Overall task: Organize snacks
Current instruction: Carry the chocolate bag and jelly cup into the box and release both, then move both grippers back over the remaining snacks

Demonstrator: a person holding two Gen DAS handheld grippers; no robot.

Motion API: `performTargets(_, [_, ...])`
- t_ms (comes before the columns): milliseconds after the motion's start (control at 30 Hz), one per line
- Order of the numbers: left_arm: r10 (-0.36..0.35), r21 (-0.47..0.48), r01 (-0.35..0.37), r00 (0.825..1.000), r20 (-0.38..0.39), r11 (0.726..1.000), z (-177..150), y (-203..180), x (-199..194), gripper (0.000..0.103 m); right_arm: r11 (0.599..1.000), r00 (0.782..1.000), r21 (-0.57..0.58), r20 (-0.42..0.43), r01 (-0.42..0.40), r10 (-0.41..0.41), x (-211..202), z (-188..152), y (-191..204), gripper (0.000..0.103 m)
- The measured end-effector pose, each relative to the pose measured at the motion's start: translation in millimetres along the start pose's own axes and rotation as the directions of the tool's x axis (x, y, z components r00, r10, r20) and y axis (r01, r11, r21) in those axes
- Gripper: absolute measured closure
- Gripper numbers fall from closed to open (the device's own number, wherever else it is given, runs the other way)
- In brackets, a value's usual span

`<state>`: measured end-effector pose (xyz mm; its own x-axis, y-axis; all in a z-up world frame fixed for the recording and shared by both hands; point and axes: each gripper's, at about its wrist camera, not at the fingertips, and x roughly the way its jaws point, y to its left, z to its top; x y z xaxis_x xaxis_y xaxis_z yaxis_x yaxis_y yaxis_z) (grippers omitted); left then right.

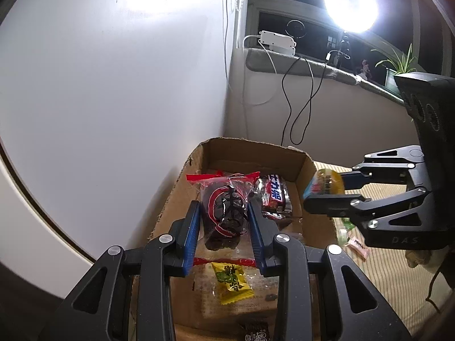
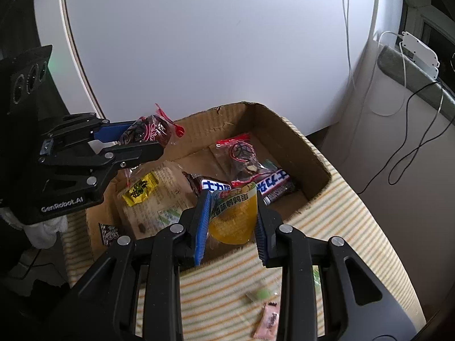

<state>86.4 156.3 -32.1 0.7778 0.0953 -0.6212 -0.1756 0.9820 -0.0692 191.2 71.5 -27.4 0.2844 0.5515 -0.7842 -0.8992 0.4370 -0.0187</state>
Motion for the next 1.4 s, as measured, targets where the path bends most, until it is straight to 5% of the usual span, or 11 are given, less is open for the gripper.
performTargets(167, [0.009,-0.001,-0.009,1.000,0.000,1.000,0,0,2,0.069,1.000,1.000,0.005,-0.006,-0.005,0.005,9,4,-2,0.071])
performTargets(300, [0.018,-0.008,-0.018,1.000,0.006,1.000,2,2,3,0.058,1.000,1.000,0.013,0.010,0.008,-0.009,9,4,-6,0.042])
performTargets(467, [0.018,-0.013,-0.018,1.000,0.007,1.000,1,5,1,0.058,0.999,0.999,0.038,0.028,0.025,-0.027,1,4,-15,0.030])
performTargets(900, [-0.032,-0.012,0.032,0.999,0.042,0.999,1,-10,-19,0.058,0.993,0.996,0.099,0.054,0.070,-0.076,-46,-18,-40,0.029])
performTargets(1400, [-0.204,0.051,0.203,0.979,0.019,0.978,-13,-90,-34,0.058,0.954,0.979,0.224,-0.004,0.200,-0.205,-113,-111,-105,0.029])
